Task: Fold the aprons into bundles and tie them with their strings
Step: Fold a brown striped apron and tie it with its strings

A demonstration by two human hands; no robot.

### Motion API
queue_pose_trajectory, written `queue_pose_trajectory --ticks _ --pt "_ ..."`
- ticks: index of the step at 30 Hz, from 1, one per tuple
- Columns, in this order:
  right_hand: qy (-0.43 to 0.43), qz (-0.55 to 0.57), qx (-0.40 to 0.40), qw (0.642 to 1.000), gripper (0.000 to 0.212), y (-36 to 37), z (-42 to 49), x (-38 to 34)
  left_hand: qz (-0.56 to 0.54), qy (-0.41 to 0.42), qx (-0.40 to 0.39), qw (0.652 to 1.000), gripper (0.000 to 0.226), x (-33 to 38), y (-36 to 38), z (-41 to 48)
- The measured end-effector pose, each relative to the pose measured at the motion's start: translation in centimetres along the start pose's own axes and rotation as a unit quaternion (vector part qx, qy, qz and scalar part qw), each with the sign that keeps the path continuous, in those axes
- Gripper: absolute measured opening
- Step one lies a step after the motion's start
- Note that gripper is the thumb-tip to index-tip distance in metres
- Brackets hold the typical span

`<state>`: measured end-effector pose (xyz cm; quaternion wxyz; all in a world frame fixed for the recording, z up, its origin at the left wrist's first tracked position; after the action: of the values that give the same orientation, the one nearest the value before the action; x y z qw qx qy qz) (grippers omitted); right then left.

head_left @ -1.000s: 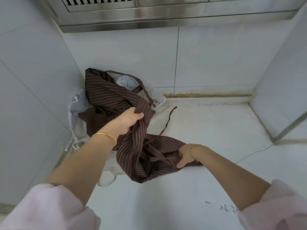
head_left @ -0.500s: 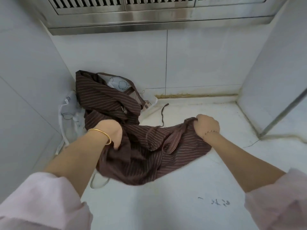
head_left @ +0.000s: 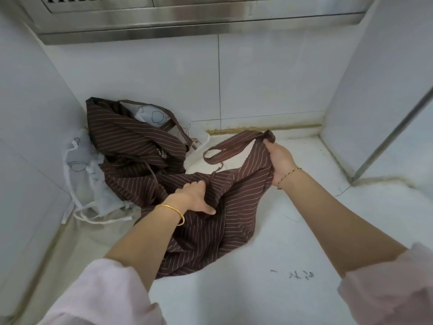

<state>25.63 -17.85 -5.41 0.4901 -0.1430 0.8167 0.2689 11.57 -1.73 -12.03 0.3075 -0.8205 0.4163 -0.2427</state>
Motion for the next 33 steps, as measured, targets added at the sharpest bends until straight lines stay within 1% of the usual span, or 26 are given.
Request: queue_pose_trajectory --ticks 2,4,5,7,8,9,10,12,14,15,16,17,18,19,20,21,22,23,24,25,26,28,29,30,31,33 --pt "0.022 0.050 0.017 0.998 0.029 -1.0 -0.2 0.1 0.068 -0.012 0.009 0.998 0.071 -0.1 -0.3 -0.1" --pt "0.041 0.106 0.040 0.993 0.033 -2.2 -0.2 0.4 0.113 -0.010 -0.018 0.993 0.065 -0.6 -0.4 -0.2" --pt "0.039 0.131 0.055 0.989 0.035 -2.8 -0.3 0.5 0.119 -0.006 -0.052 0.992 0.069 -0.9 -0.1 -0.1" --pt "0.010 0.140 0.088 0.986 0.038 -4.2 -0.3 0.3 0.079 -0.004 -0.138 0.987 0.084 -1.6 0.7 -0.4" --pt "-0.011 0.127 0.105 0.986 0.036 -4.8 -0.3 0.2 0.063 -0.003 -0.172 0.983 0.084 -1.8 1.1 -0.7" --pt "-0.023 0.122 0.118 0.985 0.033 -5.3 -0.3 0.2 0.070 0.001 -0.192 0.979 0.077 -1.9 1.4 -0.9" --pt "-0.028 0.130 0.127 0.983 0.028 -5.7 -0.2 0.4 0.086 0.012 -0.195 0.977 0.063 -2.0 1.6 -0.8" --pt "0.000 0.149 0.161 0.976 0.023 -6.7 0.2 1.3 0.099 0.046 -0.157 0.982 0.033 -1.9 1.6 -0.6" --pt "0.045 0.206 0.213 0.954 0.022 -7.9 0.9 2.8 0.051 0.075 -0.089 0.992 0.022 -1.3 0.8 -0.4" --pt "0.058 0.191 0.224 0.954 0.023 -8.4 1.5 3.3 0.003 0.087 -0.041 0.995 0.020 -0.9 -0.2 -0.4" --pt "0.060 0.152 0.218 0.962 0.024 -8.5 1.9 3.3 -0.060 0.094 0.020 0.994 0.020 -0.7 -1.5 -0.6" --pt "0.067 0.086 0.201 0.974 0.030 -8.3 2.1 3.1 -0.139 0.100 0.083 0.982 0.018 -0.5 -3.1 -1.1" --pt "0.067 0.009 0.192 0.979 0.039 -8.0 1.8 2.8 -0.228 0.100 0.124 0.960 0.016 -0.5 -4.6 -1.7" --pt "0.058 -0.083 0.196 0.975 0.049 -7.8 1.4 2.4 -0.332 0.108 0.139 0.927 0.013 -0.5 -5.9 -2.3" --pt "0.054 -0.187 0.194 0.962 0.059 -7.4 0.9 2.1 -0.442 0.121 0.126 0.880 0.014 -0.5 -6.9 -2.7" --pt "0.045 -0.301 0.193 0.933 0.067 -7.1 0.6 1.7 -0.540 0.136 0.096 0.825 0.016 -0.3 -7.8 -3.0" --pt "0.025 -0.407 0.191 0.893 0.073 -6.4 0.1 1.2 -0.616 0.150 0.064 0.771 0.020 0.2 -8.5 -3.5" --pt "-0.006 -0.491 0.180 0.853 0.075 -5.5 -0.1 0.7 -0.661 0.159 0.039 0.732 0.024 0.6 -9.1 -4.1" --pt "-0.045 -0.549 0.153 0.821 0.076 -4.3 -0.4 0.3 -0.679 0.165 0.025 0.715 0.026 1.1 -9.7 -4.6" --pt "-0.070 -0.575 0.105 0.808 0.076 -3.1 -0.2 0.3 -0.683 0.169 0.021 0.710 0.028 1.5 -10.3 -5.1" --pt "-0.076 -0.579 0.044 0.811 0.076 -2.0 0.0 0.7 -0.685 0.171 0.023 0.707 0.028 1.8 -10.8 -5.5" --pt "-0.031 -0.572 -0.092 0.815 0.077 -0.2 0.2 2.8 -0.695 0.180 0.040 0.695 0.026 2.3 -11.9 -6.1" --pt "0.008 -0.579 -0.150 0.801 0.076 0.4 -0.1 4.2 -0.699 0.181 0.052 0.690 0.025 2.3 -12.5 -6.2" --pt "0.046 -0.599 -0.182 0.778 0.076 0.4 -0.3 5.7 -0.696 0.177 0.064 0.693 0.024 2.3 -12.9 -6.2" --pt "0.081 -0.625 -0.188 0.753 0.075 0.0 -0.4 7.0 -0.689 0.169 0.075 0.700 0.024 2.2 -13.1 -6.1" --pt "0.131 -0.675 -0.185 0.702 0.060 -1.3 -0.6 9.0 -0.680 0.149 0.100 0.711 0.025 1.7 -13.1 -5.4"
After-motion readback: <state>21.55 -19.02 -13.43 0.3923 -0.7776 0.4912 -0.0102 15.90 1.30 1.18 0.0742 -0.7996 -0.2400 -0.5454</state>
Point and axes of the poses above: each hand's wrist, its own z-axis towards the middle knuckle, its own y-axis out of the palm, x = y × z, the point moved 7 cm from there along z, towards the middle knuckle, and after that the axes turned 13 degrees about -x, right-handed, at the moved point
